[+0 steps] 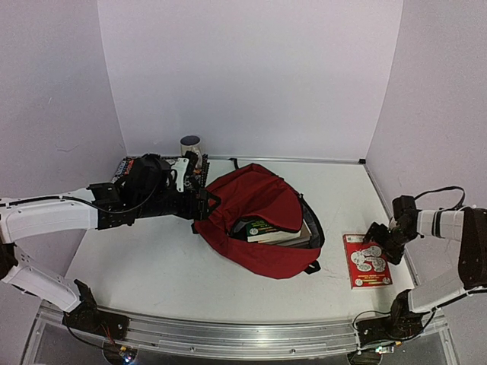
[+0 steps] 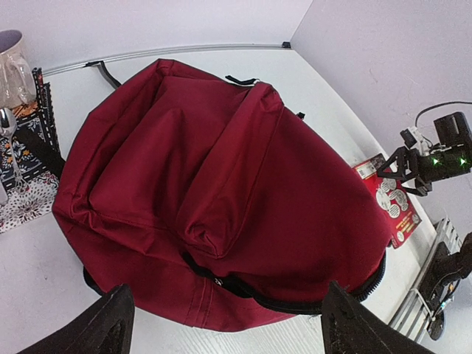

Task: Pack the student bag
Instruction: Move the book to the center of the board.

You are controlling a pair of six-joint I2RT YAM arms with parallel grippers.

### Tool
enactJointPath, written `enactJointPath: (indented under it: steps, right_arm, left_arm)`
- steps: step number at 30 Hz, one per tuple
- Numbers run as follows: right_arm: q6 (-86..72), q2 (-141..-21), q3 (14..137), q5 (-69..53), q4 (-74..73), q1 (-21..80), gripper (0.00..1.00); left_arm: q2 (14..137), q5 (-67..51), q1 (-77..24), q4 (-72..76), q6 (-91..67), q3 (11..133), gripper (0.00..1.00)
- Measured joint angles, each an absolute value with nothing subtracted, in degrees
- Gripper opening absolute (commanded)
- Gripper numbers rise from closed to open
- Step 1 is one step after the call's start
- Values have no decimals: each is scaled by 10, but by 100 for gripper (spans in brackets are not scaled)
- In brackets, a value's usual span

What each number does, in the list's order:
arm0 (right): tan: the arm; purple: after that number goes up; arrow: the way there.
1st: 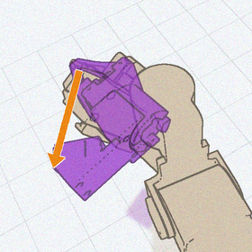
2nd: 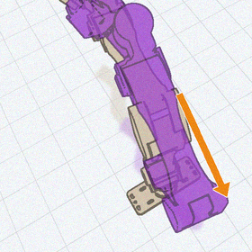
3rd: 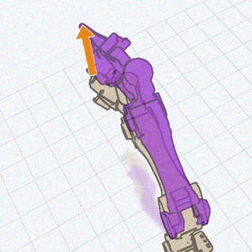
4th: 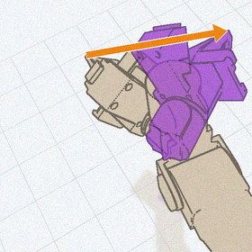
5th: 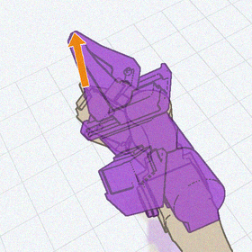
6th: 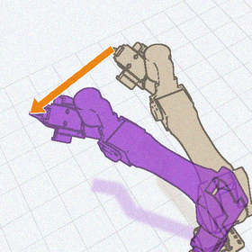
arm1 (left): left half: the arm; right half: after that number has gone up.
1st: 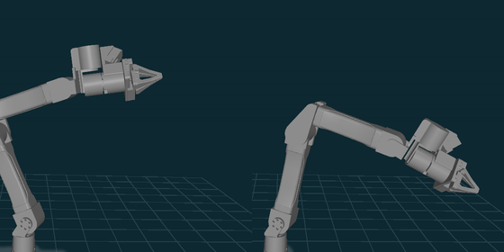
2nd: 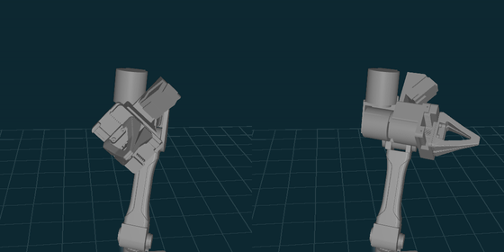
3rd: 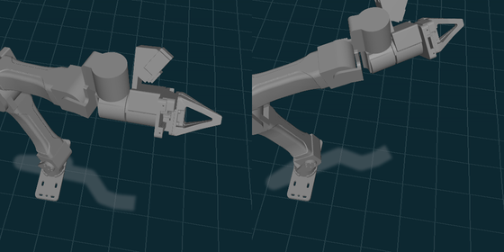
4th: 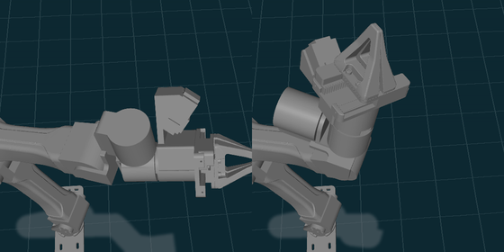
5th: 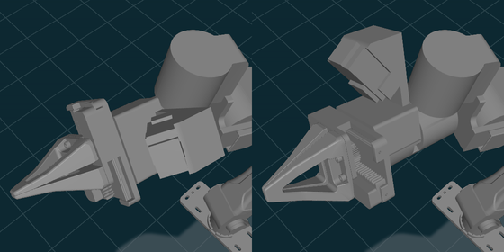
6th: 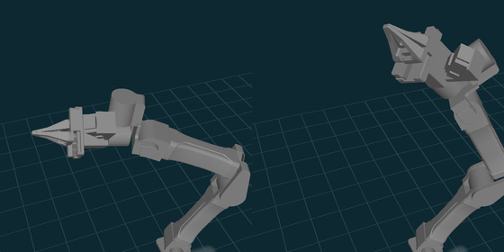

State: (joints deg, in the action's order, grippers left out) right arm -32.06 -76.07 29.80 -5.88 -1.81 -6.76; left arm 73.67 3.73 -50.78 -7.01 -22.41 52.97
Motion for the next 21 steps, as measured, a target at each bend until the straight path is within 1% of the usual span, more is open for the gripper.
enactJointPath:
  steps: [8,10,21]
  right_arm:
    - [-367,-750,295,-120,-2,53,98]
    - [-374,-750,295,-131,-2,75,96]
    - [-365,-757,296,-158,-16,117,72]
  left_arm:
    - [729,43,-508,-70,-226,530,89]
    - [729,43,-508,-70,-226,530,89]
    - [723,43,-508,-70,-226,527,89]
